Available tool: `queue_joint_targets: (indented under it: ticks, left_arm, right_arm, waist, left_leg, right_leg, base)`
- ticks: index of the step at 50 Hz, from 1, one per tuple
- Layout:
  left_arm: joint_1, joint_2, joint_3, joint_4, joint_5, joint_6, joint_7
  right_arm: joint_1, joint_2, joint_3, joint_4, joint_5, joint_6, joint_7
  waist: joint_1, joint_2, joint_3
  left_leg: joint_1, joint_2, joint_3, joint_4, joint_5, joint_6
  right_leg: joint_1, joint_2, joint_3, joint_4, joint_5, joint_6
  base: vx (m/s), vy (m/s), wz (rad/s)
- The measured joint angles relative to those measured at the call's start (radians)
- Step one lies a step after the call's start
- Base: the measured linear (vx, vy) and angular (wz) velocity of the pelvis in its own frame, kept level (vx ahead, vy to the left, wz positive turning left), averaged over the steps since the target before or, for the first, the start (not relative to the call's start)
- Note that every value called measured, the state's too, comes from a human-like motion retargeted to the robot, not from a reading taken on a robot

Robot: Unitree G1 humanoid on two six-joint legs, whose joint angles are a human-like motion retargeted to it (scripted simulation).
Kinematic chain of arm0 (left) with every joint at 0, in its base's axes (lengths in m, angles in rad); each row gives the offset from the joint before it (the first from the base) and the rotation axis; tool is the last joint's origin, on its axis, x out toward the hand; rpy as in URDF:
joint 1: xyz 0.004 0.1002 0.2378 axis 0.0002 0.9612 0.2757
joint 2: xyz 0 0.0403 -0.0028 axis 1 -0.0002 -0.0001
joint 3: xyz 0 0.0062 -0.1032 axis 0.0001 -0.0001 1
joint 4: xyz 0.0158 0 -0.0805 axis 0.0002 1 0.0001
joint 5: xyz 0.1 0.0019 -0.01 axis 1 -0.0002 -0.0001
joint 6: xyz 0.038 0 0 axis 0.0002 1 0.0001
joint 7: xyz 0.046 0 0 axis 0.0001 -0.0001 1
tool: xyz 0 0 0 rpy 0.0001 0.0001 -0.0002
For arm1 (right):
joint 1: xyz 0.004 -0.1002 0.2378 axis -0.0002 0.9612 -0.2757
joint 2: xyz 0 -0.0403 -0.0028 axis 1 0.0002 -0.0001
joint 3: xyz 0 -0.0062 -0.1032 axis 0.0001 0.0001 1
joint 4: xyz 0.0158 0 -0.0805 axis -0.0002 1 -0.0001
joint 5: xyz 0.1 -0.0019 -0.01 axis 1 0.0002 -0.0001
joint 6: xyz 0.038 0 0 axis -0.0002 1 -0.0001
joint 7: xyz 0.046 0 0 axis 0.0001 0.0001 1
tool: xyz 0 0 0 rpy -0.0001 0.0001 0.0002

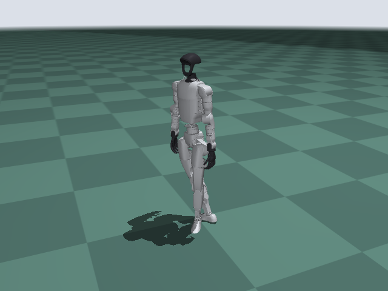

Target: In place motions

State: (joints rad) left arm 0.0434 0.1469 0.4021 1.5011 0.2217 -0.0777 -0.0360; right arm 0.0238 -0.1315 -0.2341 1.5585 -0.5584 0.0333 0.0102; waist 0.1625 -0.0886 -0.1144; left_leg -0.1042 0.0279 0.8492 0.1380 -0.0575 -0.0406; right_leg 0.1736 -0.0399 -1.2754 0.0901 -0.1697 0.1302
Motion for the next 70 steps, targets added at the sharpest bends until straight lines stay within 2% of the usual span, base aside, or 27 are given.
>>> queue_joint_targets:
  ticks: [2, 4, 5, 7, 9, 12, 17, 22, 24, 26, 28, 30, 41, 47, 51, 55, 57, 60, 62, 63, 65, 67, 68, 70]
  left_arm:
    - [0.009, -0.003, 0.013, 0.044, -0.006, 0.005, 0.012]
    - [0.008, -0.002, 0.027, 0.069, -0.002, 0.009, 0.019]
    - [0.007, -0.002, 0.034, 0.074, 0.0, 0.008, 0.016]
    - [0.005, 0.004, 0.042, 0.078, 0.013, 0.014, 0.002]
    - [-0.004, 0.012, 0.05, 0.087, 0.031, 0.024, 0.0]
    - [-0.025, 0.02, 0.033, 0.091, 0.034, 0.024, 0.003]
    - [-0.04, 0.023, -0.001, 0.061, 0.021, 0.019, -0.029]
    - [-0.053, 0.024, -0.03, 0.053, 0.05, 0.024, -0.036]
    - [-0.053, 0.022, -0.039, 0.058, 0.06, 0.024, -0.036]
    - [-0.046, 0.019, -0.044, 0.066, 0.069, 0.023, -0.038]
    - [-0.042, 0.018, -0.043, 0.076, 0.07, 0.025, -0.041]
    - [-0.043, 0.017, -0.028, 0.098, 0.057, 0.025, -0.042]
    - [-0.066, 0.014, -0.041, 0.132, 0.026, 0.007, -0.019]
    - [-0.094, 0.003, -0.062, 0.105, 0.028, 0.004, -0.032]
    - [-0.107, 0.002, -0.069, 0.106, 0.027, 0.004, -0.034]
    - [-0.112, -0.002, -0.085, 0.096, 0.018, -0.001, -0.032]
    - [-0.113, -0.008, -0.09, 0.093, 0.02, 0.0, -0.035]
    - [-0.13, -0.022, -0.092, 0.093, 0.022, 0.003, -0.03]
    - [-0.141, -0.031, -0.097, 0.088, 0.011, -0.002, -0.03]
    - [-0.147, -0.034, -0.099, 0.085, 0.01, -0.004, -0.031]
    - [-0.154, -0.038, -0.102, 0.074, 0.012, -0.011, -0.034]
    - [-0.153, -0.034, -0.113, 0.058, 0.003, -0.02, -0.036]
    - [-0.157, -0.028, -0.122, 0.052, -0.006, -0.024, -0.037]
    - [-0.168, -0.016, -0.132, 0.052, -0.017, -0.025, -0.044]
  right_arm:
    - [0.002, -0.001, 0.0, 0.0, 0.017, -0.006, -0.008]
    - [0.0, 0.002, 0.006, -0.009, 0.049, -0.027, -0.007]
    - [-0.005, 0.002, 0.015, -0.015, 0.062, -0.035, -0.003]
    - [-0.015, 0.006, 0.027, -0.009, 0.061, -0.027, -0.006]
    - [-0.017, 0.015, 0.038, 0.005, 0.069, -0.022, -0.007]
    - [-0.006, 0.033, 0.04, 0.011, 0.078, -0.022, 0.011]
    - [0.003, 0.05, 0.067, -0.011, 0.018, -0.021, 0.007]
    - [-0.007, 0.052, 0.084, -0.027, 0.008, -0.025, 0.011]
    - [-0.008, 0.052, 0.081, -0.03, 0.015, -0.026, 0.01]
    - [-0.006, 0.052, 0.078, -0.032, 0.023, -0.027, 0.009]
    - [-0.007, 0.053, 0.076, -0.034, 0.027, -0.027, 0.011]
    - [-0.015, 0.055, 0.082, -0.037, 0.021, -0.025, 0.018]
    - [-0.015, 0.071, 0.123, -0.066, -0.063, -0.029, 0.024]
    - [0.004, 0.059, 0.104, -0.05, -0.057, -0.023, 0.012]
    - [0.005, 0.045, 0.074, -0.024, -0.027, -0.016, 0.012]
    - [0.003, 0.036, 0.032, -0.027, 0.003, -0.022, 0.013]
    - [0.008, 0.026, 0.023, -0.036, 0.001, -0.028, 0.016]
    - [0.001, 0.014, 0.015, -0.045, -0.011, -0.027, 0.009]
    - [0.0, 0.011, 0.019, -0.054, -0.013, -0.036, -0.009]
    - [-0.002, 0.009, 0.021, -0.058, -0.013, -0.04, -0.009]
    - [-0.006, 0.004, 0.034, -0.071, -0.007, -0.043, 0.001]
    - [-0.018, 0.004, 0.05, -0.096, -0.012, -0.045, 0.02]
    - [-0.032, 0.006, 0.055, -0.114, -0.019, -0.047, 0.032]
    - [-0.06, 0.006, 0.072, -0.148, -0.025, -0.048, 0.047]
  waist:
    - [-0.001, 0.037, -0.01]
    - [-0.033, 0.104, 0.002]
    - [-0.046, 0.129, 0.014]
    - [-0.096, 0.158, 0.021]
    - [-0.122, 0.16, 0.023]
    - [-0.107, 0.139, 0.027]
    - [-0.102, 0.106, 0.039]
    - [-0.132, 0.053, 0.077]
    - [-0.127, 0.029, 0.085]
    - [-0.119, 0.005, 0.092]
    - [-0.116, -0.011, 0.101]
    - [-0.086, -0.019, 0.108]
    - [-0.101, 0.007, 0.089]
    - [-0.105, 0.023, 0.071]
    - [-0.113, 0.018, 0.066]
    - [-0.128, -0.008, 0.081]
    - [-0.124, -0.022, 0.085]
    - [-0.07, -0.041, 0.099]
    - [-0.038, -0.043, 0.122]
    - [-0.019, -0.043, 0.13]
    - [0.007, -0.047, 0.141]
    - [-0.026, -0.054, 0.15]
    - [-0.075, -0.04, 0.159]
    - [-0.123, -0.026, 0.178]
  left_leg:
    - [-0.026, 0.037, -0.012, 0.012, 0.001, 0.024]
    - [-0.009, 0.078, -0.078, -0.002, -0.002, 0.029]
    - [-0.005, 0.103, -0.098, 0.001, -0.001, 0.03]
    - [-0.012, 0.125, -0.158, 0.009, -0.004, 0.036]
    - [-0.023, 0.121, -0.224, 0.012, 0.0, 0.042]
    - [-0.026, 0.104, -0.28, 0.004, 0.011, 0.052]
    - [-0.045, 0.08, -0.406, 0.014, 0.016, 0.067]
    - [-0.037, 0.009, -0.52, 0.011, 0.019, 0.081]
    - [-0.029, -0.024, -0.546, 0.008, 0.018, 0.086]
    - [-0.016, -0.061, -0.572, 0.004, 0.016, 0.09]
    - [-0.001, -0.086, -0.592, 0.001, 0.015, 0.093]
    - [0.011, -0.094, -0.583, 0.0, 0.007, 0.093]
    - [0.037, -0.075, -0.557, -0.025, -0.018, 0.091]
    - [0.058, -0.057, -0.462, -0.048, -0.039, 0.078]
    - [0.079, -0.047, -0.379, -0.026, -0.083, 0.053]
    - [0.072, -0.023, -0.299, 0.094, -0.132, 0.028]
    - [0.063, -0.024, -0.307, 0.15, -0.131, 0.05]
    - [0.015, -0.05, -0.466, 0.194, -0.136, 0.093]
    - [-0.019, -0.128, -0.789, 0.175, -0.113, 0.102]
    - [-0.024, -0.155, -0.902, 0.161, -0.097, 0.093]
    - [-0.024, -0.158, -1.004, 0.128, -0.083, 0.039]
    - [-0.007, -0.142, -0.903, 0.089, -0.113, 0.07]
    - [0.017, -0.105, -0.838, 0.048, -0.116, 0.08]
    - [0.03, -0.11, -0.799, 0.029, -0.127, 0.106]
  right_leg:
    - [0.003, -0.014, 0.058, 0.093, 0.083, -0.046]
    - [0.0, -0.019, 0.132, 0.24, 0.147, -0.12]
    - [-0.006, -0.036, 0.176, 0.323, 0.169, -0.162]
    - [-0.05, -0.07, 0.279, 0.478, 0.184, -0.2]
    - [-0.11, -0.081, 0.416, 0.575, 0.166, -0.172]
    - [-0.212, -0.012, 0.659, 0.609, 0.111, -0.125]
    - [-0.268, 0.041, 0.803, 0.494, 0.005, -0.168]
    - [-0.305, 0.06, 0.956, 0.294, -0.029, -0.132]
    - [-0.3, 0.033, 0.931, 0.199, -0.029, -0.116]
    - [-0.286, -0.004, 0.837, 0.088, -0.011, -0.109]
    - [-0.261, -0.029, 0.739, 0.023, 0.068, -0.114]
    - [-0.249, -0.043, 0.741, 0.017, 0.13, -0.09]
    - [-0.241, -0.028, 0.675, 0.045, 0.072, -0.125]
    - [-0.222, -0.044, 0.519, 0.026, 0.086, -0.131]
    - [-0.273, -0.024, 0.701, 0.019, 0.111, -0.121]
    - [-0.296, -0.036, 0.791, 0.011, 0.138, -0.119]
    - [-0.318, -0.048, 0.883, 0.025, 0.155, -0.109]
    - [-0.343, -0.046, 0.99, 0.026, 0.185, -0.113]
    - [-0.352, -0.027, 1.078, 0.017, 0.218, -0.11]
    - [-0.362, -0.017, 1.12, 0.016, 0.233, -0.107]
    - [-0.394, 0.003, 1.196, 0.016, 0.264, -0.101]
    - [-0.424, 0.017, 1.227, 0.016, 0.28, -0.098]
    - [-0.44, 0.039, 1.227, 0.02, 0.272, -0.105]
    - [-0.468, 0.083, 1.263, 0.026, 0.243, -0.134]
  base:
    - [0.42, 0.19, 1.64]
    - [0.37, 0.22, 1.93]
    - [0.32, 0.18, 1.99]
    - [0.28, 0.08, 2.13]
    - [0.35, 0.03, 1.93]
    - [0.3, -0.05, 1.59]
    - [0.3, -0.12, 1.43]
    - [0.17, -0.11, 1.32]
    - [0.2, -0.1, 0.99]
    - [0.19, -0.09, 0.9]
    - [0.13, -0.06, 0.58]
    - [0.1, -0.07, 0.08]
    - [-0.04, -0.08, -0.17]
    - [-0.18, -0.11, -0.83]
    - [-0.17, -0.13, -1.09]
    - [-0.18, -0.14, -1.28]
    - [-0.1, -0.03, -1.82]
    - [-0.18, 0.0, -2.37]
    - [-0.22, 0.02, -2.84]
    - [-0.2, 0.01, -2.91]
    - [-0.21, -0.02, -2.83]
    - [-0.33, -0.11, -2.12]
    - [-0.53, -0.13, -1.74]
    - [-0.69, -0.09, -2.22]
